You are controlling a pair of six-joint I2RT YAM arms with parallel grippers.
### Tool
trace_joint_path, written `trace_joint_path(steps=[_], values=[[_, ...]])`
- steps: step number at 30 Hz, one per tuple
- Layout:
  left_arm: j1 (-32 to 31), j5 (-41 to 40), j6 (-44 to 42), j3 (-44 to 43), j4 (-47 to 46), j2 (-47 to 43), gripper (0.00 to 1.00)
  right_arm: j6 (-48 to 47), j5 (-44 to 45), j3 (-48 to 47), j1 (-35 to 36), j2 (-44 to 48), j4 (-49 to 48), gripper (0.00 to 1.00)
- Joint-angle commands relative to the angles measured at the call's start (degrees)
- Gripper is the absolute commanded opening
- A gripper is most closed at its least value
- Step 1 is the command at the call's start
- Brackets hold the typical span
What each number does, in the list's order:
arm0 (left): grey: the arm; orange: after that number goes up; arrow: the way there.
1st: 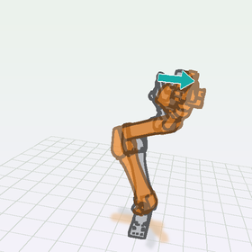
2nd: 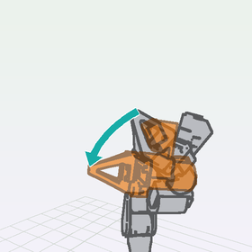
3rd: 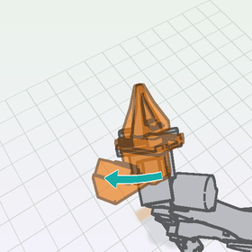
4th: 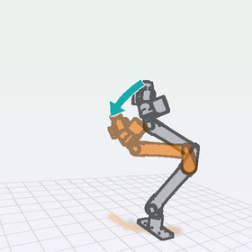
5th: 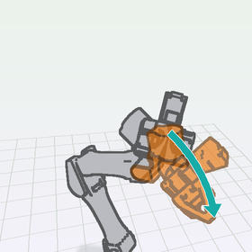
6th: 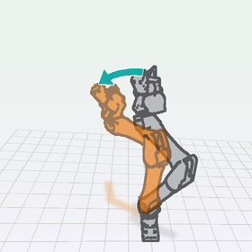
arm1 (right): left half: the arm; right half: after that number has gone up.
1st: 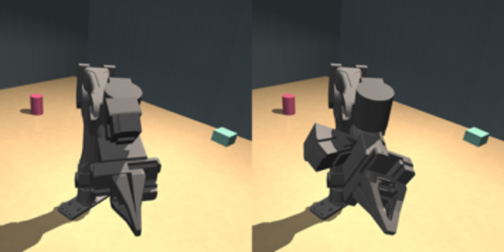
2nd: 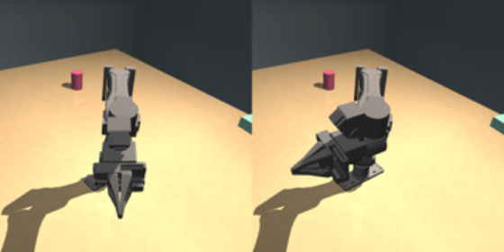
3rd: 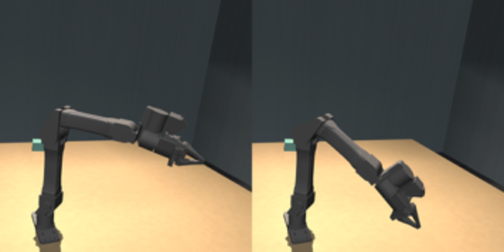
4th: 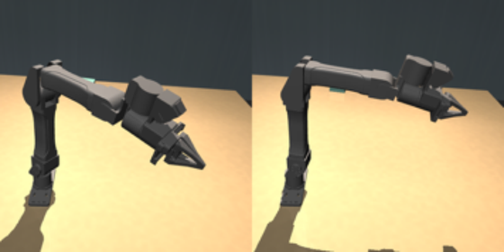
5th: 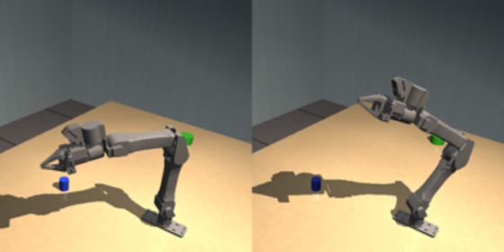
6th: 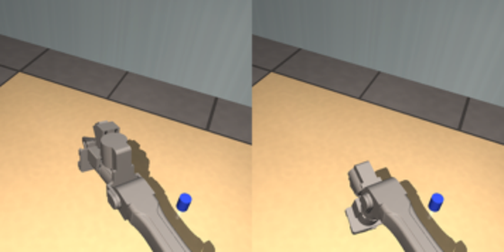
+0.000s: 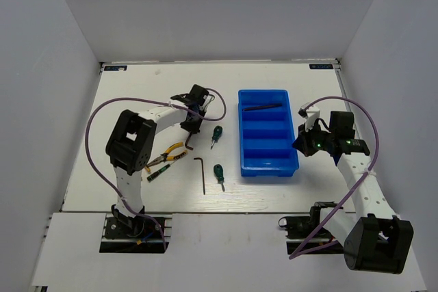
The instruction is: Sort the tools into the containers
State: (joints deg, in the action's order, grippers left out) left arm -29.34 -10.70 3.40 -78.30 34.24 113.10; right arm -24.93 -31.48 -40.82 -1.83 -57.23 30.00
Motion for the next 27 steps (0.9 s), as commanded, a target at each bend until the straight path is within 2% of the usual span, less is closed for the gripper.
trace_joint_path(steps=[1,6,10,15,18,23,24,27], values=[[0.2,3.1,-0.8,-1.0,0.2,0.2,0.33,-0.6,-0.3,-1.3,-0.2,0.5,0.0,0.0],[0.2,3.8,-0.8,-0.4,0.2,-1.0,0.36,-0.8,-0.5,-1.3,-0.2,0.6,-0.2,0.0],[0.7,3.1,-0.8,-0.4,1.4,1.5,0.36,-0.7,-0.6,-1.3,-0.4,0.8,-0.3,0.0],[1.3,7.8,-1.3,-1.1,2.8,6.3,0.23,-0.7,-0.6,-1.3,-0.4,1.1,-0.2,0.0],[1.8,9.6,-1.3,-1.2,2.8,6.8,0.19,-0.7,-0.8,-1.2,-0.5,1.5,-0.3,0.0],[1.8,6.9,-1.3,-1.2,2.8,6.8,0.07,-0.7,-1.0,-0.9,-0.6,1.9,-0.3,0.0],[1.8,6.9,-1.3,-1.2,2.8,6.8,0.0,-0.8,-1.2,-1.0,-0.5,2.1,-0.3,0.0],[1.3,5.0,-1.3,-1.7,2.8,5.6,0.0,-0.9,-1.3,-1.0,-0.6,2.3,-0.2,0.0]])
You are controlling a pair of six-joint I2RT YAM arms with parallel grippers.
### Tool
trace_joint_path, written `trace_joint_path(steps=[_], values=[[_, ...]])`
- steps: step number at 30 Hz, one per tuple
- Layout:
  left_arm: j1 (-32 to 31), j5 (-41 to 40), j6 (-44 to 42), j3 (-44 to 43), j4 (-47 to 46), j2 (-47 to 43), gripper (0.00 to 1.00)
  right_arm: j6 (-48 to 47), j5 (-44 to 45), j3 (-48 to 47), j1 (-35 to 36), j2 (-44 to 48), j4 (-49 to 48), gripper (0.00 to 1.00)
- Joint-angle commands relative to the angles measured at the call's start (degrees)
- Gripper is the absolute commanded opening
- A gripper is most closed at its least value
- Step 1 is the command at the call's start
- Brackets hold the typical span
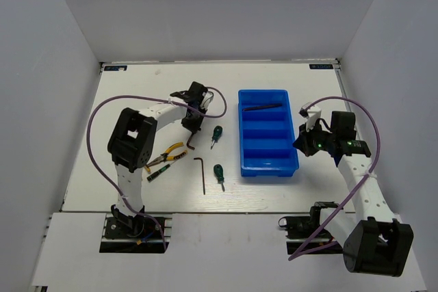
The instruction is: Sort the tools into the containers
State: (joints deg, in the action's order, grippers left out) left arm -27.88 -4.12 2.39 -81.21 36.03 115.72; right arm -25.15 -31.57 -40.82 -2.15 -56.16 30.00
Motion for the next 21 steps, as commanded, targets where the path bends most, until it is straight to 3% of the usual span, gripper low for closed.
trace_joint_path(steps=[1,11,14,16,18,20,21], values=[[-0.9,-1.6,-0.8,0.4,1.0,1.9,0.0,-0.6,-1.2,-1.1,-0.3,1.1,-0.3,0.0],[-2.5,-1.9,-3.3,-8.2,-2.1,-10.2,0.0,-0.9,-1.5,-0.9,-0.3,1.1,-0.4,0.02],[-3.8,1.6,-5.7,-8.8,-6.4,-12.4,0.0,-0.8,-1.6,-0.9,-0.3,1.1,-0.4,0.08],[-4.8,6.7,-7.7,-8.8,-12.3,-14.0,0.0,-0.8,-1.6,-0.8,-0.3,0.9,-0.4,0.2],[-6.5,11.0,-10.9,-9.3,-17.0,-14.6,0.0,-0.9,-1.9,-0.9,-0.4,0.6,-0.4,0.21],[-7.0,15.6,-12.1,-9.9,-24.6,-14.6,0.0,-1.0,-1.8,-0.9,-0.3,0.6,-0.2,0.15],[-7.9,18.2,-12.7,-10.8,-26.5,-14.1,0.0,-1.0,-1.7,-0.9,-0.5,0.7,-0.2,0.01]])
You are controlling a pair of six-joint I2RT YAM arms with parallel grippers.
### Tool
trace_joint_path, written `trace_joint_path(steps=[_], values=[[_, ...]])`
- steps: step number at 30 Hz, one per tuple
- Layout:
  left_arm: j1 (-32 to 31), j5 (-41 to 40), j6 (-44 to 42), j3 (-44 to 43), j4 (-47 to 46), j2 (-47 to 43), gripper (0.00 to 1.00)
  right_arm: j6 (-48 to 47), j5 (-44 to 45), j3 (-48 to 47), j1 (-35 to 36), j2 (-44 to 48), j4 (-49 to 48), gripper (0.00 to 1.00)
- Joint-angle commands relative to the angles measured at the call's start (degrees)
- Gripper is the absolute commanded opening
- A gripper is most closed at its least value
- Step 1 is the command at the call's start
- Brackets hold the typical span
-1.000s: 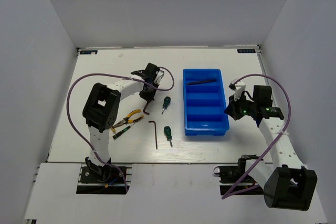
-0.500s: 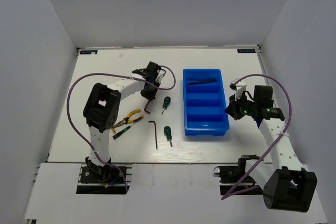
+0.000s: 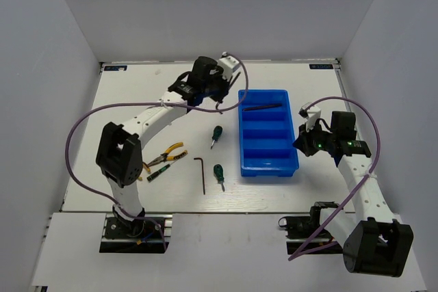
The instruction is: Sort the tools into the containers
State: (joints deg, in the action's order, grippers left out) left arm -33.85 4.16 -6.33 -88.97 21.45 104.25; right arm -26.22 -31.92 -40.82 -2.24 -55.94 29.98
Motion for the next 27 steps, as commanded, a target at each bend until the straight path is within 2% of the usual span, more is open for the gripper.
trace_joint_path(steps=[1,3,4,7,13,22,27], values=[[-2.6,10.7,-4.0,-6.2,-14.0,-1.7,0.0,-0.1,-1.5,-0.8,-0.4,0.6,-0.2,0.0],[-3.2,12.8,-4.0,-11.1,-14.0,3.6,0.0,-0.8,-1.7,-0.8,-0.5,0.7,-0.2,0.0],[-3.9,13.6,-4.0,-16.4,-12.9,5.8,0.0,-0.9,-1.7,-0.8,-0.5,0.7,0.1,0.0],[-4.9,14.4,-4.0,-23.0,-11.5,12.7,0.0,-1.2,-2.2,-0.8,-0.8,1.1,-0.1,0.0],[-6.0,11.4,-3.4,-24.1,-19.6,18.2,0.0,-1.1,-2.4,-0.7,-1.4,1.4,-0.4,0.0],[-7.6,7.6,-2.9,-28.6,-20.8,24.5,0.0,-1.4,-2.4,-0.6,-1.5,1.5,-0.3,0.0],[-7.6,5.6,-2.9,-27.9,-20.1,25.8,0.0,-1.3,-2.2,-0.4,-1.7,2.1,-0.7,0.0]])
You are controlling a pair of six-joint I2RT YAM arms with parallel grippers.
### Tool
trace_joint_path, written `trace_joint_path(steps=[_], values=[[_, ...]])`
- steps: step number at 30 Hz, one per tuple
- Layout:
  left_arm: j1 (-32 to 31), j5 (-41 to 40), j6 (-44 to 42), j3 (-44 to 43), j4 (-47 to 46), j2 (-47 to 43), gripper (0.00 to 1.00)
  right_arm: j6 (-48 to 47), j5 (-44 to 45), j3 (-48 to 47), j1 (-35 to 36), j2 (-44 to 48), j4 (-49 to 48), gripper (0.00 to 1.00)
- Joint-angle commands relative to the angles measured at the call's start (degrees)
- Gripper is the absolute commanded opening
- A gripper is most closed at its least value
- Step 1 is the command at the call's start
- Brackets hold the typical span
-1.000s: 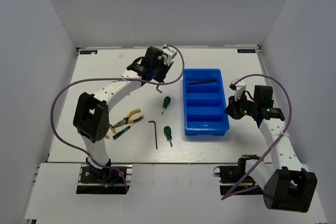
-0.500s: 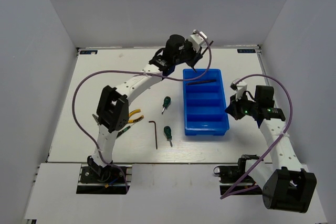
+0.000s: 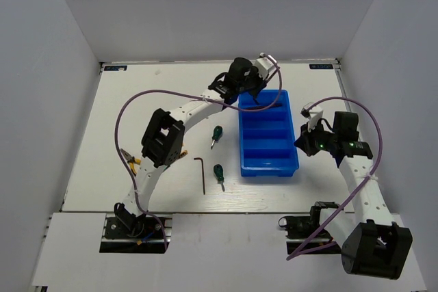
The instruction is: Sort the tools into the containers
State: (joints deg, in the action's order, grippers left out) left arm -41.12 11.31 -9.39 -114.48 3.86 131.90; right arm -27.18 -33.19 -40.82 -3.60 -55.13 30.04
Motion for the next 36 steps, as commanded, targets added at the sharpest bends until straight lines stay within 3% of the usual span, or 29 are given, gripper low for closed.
trace_joint_path(steps=[1,3,5,14,17,19,20,25,27,29,30,31,33,34,36], values=[[-0.4,-2.3,0.2,-2.4,-2.5,-1.3,0.0,-0.4,-0.9,-0.4,-0.4,1.3,-0.7,0.0],[-0.4,-2.8,-0.5,-2.4,-2.0,-0.8,0.0,-0.4,-0.7,-0.4,-0.6,1.4,-0.7,0.0],[-0.4,-4.3,-0.5,-2.4,-2.0,-0.1,0.08,-0.3,-1.0,-0.4,-0.6,1.3,-0.8,0.0],[-0.4,-6.8,-1.5,-2.9,-1.0,1.7,0.14,-0.2,-1.9,-0.4,-1.3,1.4,-0.4,0.0],[-0.4,-6.8,-1.5,-2.9,-0.4,1.7,0.25,-0.2,-2.1,-0.3,-1.6,1.6,-0.3,0.0],[-0.4,-7.4,-1.5,-2.9,-0.4,1.7,0.4,-0.1,-2.3,-0.3,-1.6,1.3,-0.4,0.03],[-0.4,-7.4,-1.5,-2.4,-0.4,1.7,0.42,-0.2,-2.1,-0.4,-1.7,1.4,-0.2,0.07],[-0.4,-6.1,-1.0,-1.2,-0.4,-0.8,0.48,-0.1,-2.9,-0.5,-2.1,1.4,-0.2,0.14],[-0.9,-4.8,-0.5,-0.4,-1.0,-2.9,0.48,-0.1,-4.2,-0.2,-2.2,1.4,0.0,0.24],[-0.9,-3.7,0.7,2.8,-1.0,-5.6,0.36,-1.5,-6.6,-0.2,-1.9,1.3,0.6,0.42],[-0.9,-3.1,0.7,4.2,-1.0,-9.9,0.25,-3.5,-7.8,-0.6,-1.7,1.2,1.9,0.56],[-0.9,-3.1,1.7,8.1,-1.5,-12.6,0.0,-4.4,-12.1,-0.8,-1.5,1.0,2.7,0.56],[-1.4,-7.3,5.0,13.4,-0.8,-18.8,0.0,-6.1,-14.5,-2.2,-0.2,0.0,4.7,0.51],[-1.4,-9.1,6.7,20.7,-0.8,-26.3,0.0,-6.0,-16.6,-3.6,0.5,-0.4,4.9,0.38],[1.2,-14.0,13.0,32.4,0.6,-34.3,0.02,-4.9,-17.4,-5.6,3.5,-2.4,5.5,0.29]])
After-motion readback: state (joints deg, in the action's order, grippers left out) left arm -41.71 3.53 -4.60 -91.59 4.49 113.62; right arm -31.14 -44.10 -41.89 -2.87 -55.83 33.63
